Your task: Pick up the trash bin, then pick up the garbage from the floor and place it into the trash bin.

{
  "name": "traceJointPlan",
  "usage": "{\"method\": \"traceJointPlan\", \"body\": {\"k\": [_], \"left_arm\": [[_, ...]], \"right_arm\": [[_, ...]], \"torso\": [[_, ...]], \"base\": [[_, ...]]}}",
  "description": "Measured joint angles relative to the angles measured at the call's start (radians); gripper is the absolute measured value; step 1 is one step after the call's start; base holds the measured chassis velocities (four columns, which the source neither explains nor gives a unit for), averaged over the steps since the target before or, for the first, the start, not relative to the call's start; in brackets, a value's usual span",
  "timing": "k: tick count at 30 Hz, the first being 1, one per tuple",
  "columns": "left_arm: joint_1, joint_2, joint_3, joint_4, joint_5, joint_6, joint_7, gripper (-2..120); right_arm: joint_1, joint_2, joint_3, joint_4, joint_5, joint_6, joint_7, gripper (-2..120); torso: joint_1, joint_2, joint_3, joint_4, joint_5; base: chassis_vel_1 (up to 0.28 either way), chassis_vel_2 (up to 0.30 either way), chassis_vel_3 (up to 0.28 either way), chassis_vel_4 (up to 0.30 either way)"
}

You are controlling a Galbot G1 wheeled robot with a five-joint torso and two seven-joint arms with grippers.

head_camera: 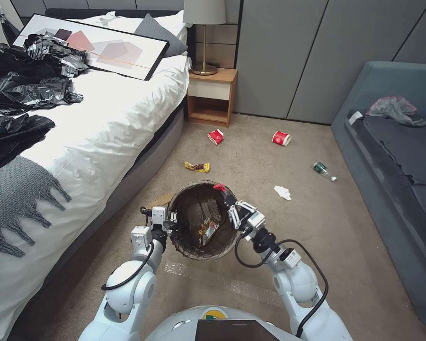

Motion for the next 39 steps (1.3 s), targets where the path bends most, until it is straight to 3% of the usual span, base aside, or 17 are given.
{"method": "traceJointPlan", "body": {"k": [7,15,23,25,36,39], "left_arm": [[-0.001,0.002,-0.001,-0.001,-0.001,0.001,0.0,0],[-0.002,-0.002,0.002,-0.003,0.0,0.002,0.0,0],[-0.002,-0.004,0.001,-0.005,0.0,0.003,0.0,0],[-0.002,-0.006,0.001,-0.006,0.0,0.003,0.001,0],[-0.003,-0.008,0.0,-0.005,0.001,0.003,0.001,0],[-0.003,-0.009,-0.001,-0.005,0.001,0.003,0.002,0]], "right_arm": [[-0.014,-0.03,-0.068,-0.008,-0.013,-0.019,-0.048,0],[-0.025,-0.019,-0.144,-0.118,-0.085,0.013,-0.024,-2],[-0.023,-0.01,-0.156,-0.144,-0.102,0.021,-0.011,24],[-0.021,-0.009,-0.155,-0.145,-0.103,0.022,-0.01,37],[-0.02,-0.007,-0.149,-0.149,-0.104,0.027,-0.01,69],[-0.02,-0.006,-0.147,-0.151,-0.104,0.03,-0.009,86]], "torso": [[0.0,0.0,0.0,0.0,0.0],[0.0,0.0,0.0,0.0,0.0001],[0.0,0.0,0.0,0.0,0.0001],[0.0,0.0,0.0,0.0,0.0001],[0.0,0.0,0.0,0.0,0.0001],[0.0,0.0,0.0,0.0,0.0001]], "base": [[0.0,0.0,0.0,0.0],[0.0,0.0,0.0,0.0],[0.0,0.0,0.0,0.0],[0.0,0.0,0.0,0.0],[0.0,0.0,0.0,0.0],[0.0,0.0,0.0,0.0]]}}
